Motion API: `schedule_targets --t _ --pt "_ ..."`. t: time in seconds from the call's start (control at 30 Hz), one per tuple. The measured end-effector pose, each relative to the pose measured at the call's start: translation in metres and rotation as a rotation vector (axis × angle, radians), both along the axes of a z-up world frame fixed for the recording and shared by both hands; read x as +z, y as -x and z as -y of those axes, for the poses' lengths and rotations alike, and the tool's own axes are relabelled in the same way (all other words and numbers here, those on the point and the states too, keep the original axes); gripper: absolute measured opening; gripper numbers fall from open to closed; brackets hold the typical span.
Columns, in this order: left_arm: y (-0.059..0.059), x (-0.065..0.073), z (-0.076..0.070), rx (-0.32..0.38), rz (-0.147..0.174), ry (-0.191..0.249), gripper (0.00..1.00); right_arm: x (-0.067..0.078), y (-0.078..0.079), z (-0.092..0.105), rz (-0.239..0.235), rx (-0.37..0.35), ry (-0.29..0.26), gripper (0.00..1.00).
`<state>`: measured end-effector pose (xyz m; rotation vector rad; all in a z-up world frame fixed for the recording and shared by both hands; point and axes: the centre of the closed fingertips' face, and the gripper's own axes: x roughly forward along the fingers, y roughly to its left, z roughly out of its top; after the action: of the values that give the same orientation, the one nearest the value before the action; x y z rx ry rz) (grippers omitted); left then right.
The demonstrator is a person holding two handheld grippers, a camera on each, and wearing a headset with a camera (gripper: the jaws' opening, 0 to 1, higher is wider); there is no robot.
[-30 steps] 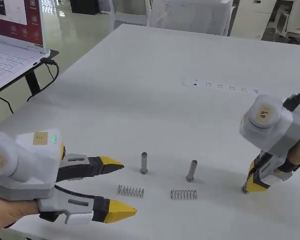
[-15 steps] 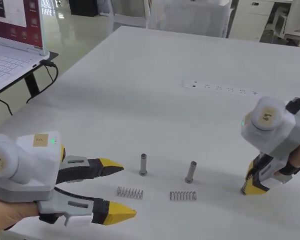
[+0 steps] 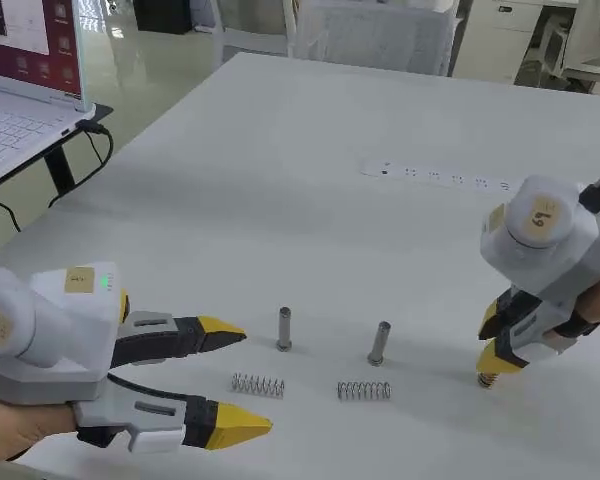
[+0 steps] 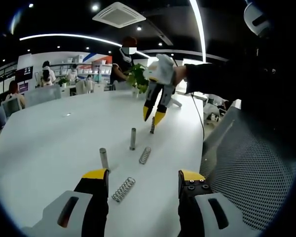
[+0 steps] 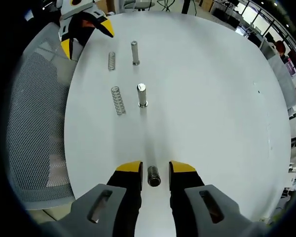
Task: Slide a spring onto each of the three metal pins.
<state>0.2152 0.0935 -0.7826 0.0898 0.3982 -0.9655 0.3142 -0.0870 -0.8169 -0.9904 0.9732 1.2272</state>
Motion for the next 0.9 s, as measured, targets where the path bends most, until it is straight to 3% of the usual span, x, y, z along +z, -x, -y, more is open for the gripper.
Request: schedule_targets --t 0.5,0.9 --pt "0.0 0.001 0.0 -0.001 0.003 -0.002 0.51 0.015 0.017 -0.03 -0.003 0.045 -0.083 0.19" --pt "0.0 0.001 0.0 -0.003 0.002 -0.006 0.51 0.01 0.037 -0.052 -0.02 0.11 -0.096 0.19"
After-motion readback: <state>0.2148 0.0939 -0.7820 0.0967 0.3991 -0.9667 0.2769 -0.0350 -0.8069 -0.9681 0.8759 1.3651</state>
